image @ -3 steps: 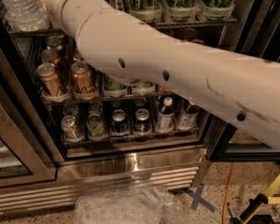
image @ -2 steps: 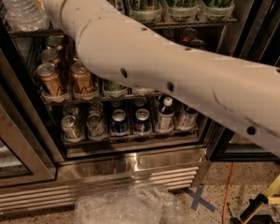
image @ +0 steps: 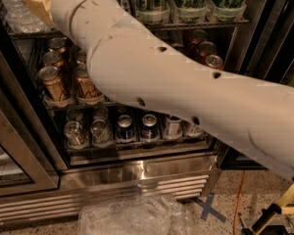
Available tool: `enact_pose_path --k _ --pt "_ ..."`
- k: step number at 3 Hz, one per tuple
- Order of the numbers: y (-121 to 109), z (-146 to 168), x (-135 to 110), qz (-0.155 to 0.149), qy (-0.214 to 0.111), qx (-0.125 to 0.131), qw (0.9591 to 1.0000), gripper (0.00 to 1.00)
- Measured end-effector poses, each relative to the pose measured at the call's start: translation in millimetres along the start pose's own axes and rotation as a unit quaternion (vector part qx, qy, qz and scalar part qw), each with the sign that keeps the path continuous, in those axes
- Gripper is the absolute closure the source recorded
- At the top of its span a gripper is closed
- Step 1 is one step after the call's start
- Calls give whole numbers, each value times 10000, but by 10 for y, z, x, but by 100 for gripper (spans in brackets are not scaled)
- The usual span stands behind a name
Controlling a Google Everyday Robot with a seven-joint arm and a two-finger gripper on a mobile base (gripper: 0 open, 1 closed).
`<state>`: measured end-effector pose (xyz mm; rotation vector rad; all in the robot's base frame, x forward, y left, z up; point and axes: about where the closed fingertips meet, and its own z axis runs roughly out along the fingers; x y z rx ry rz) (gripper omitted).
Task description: Pick water bottle from top shelf of fridge
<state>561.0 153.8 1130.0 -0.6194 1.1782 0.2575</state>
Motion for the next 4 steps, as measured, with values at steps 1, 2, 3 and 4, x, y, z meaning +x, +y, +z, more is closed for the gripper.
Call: enact_pose_path --k 1,2,3,4 --pt "39 -193 53 -28 165 -21 9999 100" --pt "97 -347 126 24 319 -42 9995 100" --pt "107 -480 179 51 437 4 9990 100" --pt "104 -595 217 42 551 67 9985 100"
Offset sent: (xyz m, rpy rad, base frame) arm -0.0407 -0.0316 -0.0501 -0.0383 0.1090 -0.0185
